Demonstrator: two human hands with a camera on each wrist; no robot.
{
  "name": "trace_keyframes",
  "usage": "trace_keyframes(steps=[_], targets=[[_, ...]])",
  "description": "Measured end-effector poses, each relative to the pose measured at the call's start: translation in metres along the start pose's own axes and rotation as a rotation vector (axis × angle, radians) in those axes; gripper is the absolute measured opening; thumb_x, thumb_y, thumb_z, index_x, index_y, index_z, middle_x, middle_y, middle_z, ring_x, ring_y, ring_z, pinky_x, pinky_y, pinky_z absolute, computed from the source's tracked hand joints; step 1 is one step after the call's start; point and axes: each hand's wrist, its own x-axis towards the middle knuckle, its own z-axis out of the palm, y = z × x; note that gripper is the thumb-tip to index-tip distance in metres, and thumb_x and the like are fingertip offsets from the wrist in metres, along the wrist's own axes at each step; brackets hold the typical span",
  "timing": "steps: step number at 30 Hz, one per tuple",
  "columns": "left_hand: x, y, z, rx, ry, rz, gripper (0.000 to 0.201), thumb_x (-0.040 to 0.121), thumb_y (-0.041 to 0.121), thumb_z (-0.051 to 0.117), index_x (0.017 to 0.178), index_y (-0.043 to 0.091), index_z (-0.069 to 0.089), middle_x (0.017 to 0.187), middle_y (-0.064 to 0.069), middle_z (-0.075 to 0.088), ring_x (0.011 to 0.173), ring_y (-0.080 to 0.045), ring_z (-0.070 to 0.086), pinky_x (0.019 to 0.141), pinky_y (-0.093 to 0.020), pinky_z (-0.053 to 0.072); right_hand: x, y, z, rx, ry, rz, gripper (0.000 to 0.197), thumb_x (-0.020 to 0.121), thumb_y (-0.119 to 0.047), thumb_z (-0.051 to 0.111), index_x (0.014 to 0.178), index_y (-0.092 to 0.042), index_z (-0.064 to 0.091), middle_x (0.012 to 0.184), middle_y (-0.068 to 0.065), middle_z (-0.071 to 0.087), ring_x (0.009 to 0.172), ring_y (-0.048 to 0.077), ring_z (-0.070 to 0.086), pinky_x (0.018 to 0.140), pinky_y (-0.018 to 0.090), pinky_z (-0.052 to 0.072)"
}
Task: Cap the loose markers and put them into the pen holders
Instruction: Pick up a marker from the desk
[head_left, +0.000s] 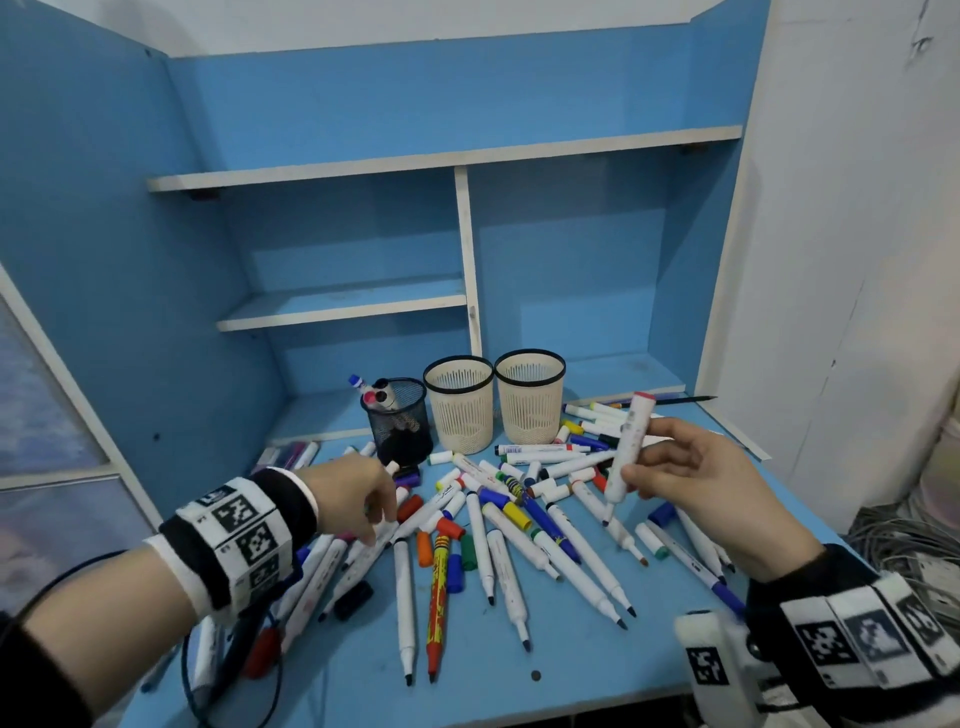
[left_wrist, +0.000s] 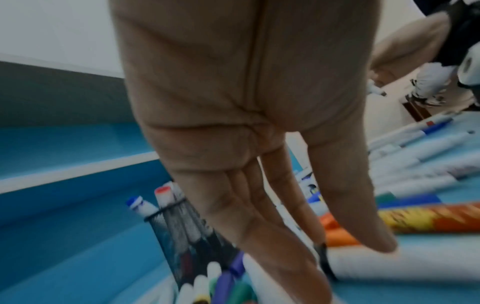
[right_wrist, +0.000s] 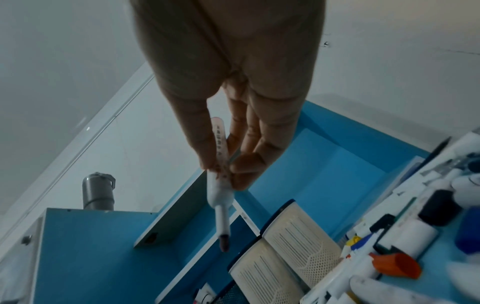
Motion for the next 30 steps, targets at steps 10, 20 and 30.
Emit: trace_keyframes(steps=[10,20,30], targets=[[-0.003,-0.012,0.027,-0.123,-0.025,-0.020,0.030,0.079,0.014,0.068,0.108,0.020,0.067,0.092,0.009,0.064,0.074,-0.001,0.055,0.067,-0.009,0.044,-0.011,0.017,0.009,0.044,0.007,0.059,0.033,0.077,0.008,0.069,0.104,-0.010,0.063,0.073,0.009,0.069,0.061,0.013,0.064,0.059,0.018,0.051],[-0.005,-0.040,0.032,-0.036,-0.027,-0.190,0.043,0.081,0.025,0.071,0.120,0.014,0.060,0.119,-0.002,0.060,0.087,-0.010,0.050,0.076,-0.016,0.039,-0.016,0.030,0.019,0.079,0.024,0.114,0.042,0.077,0.005,0.070,0.116,-0.004,0.057,0.081,0.016,0.069,0.061,0.012,0.066,0.057,0.019,0.052],[0.013,-0.035,0.032,-0.019,0.004,-0.230,0.036,0.083,0.025,0.068,0.116,0.011,0.064,0.108,-0.005,0.069,0.085,-0.015,0.064,0.070,-0.014,0.047,-0.021,0.029,0.024,0.074,0.010,0.119,0.039,0.077,0.003,0.070,0.113,-0.007,0.059,0.076,0.013,0.069,0.065,0.016,0.066,0.061,0.022,0.051]])
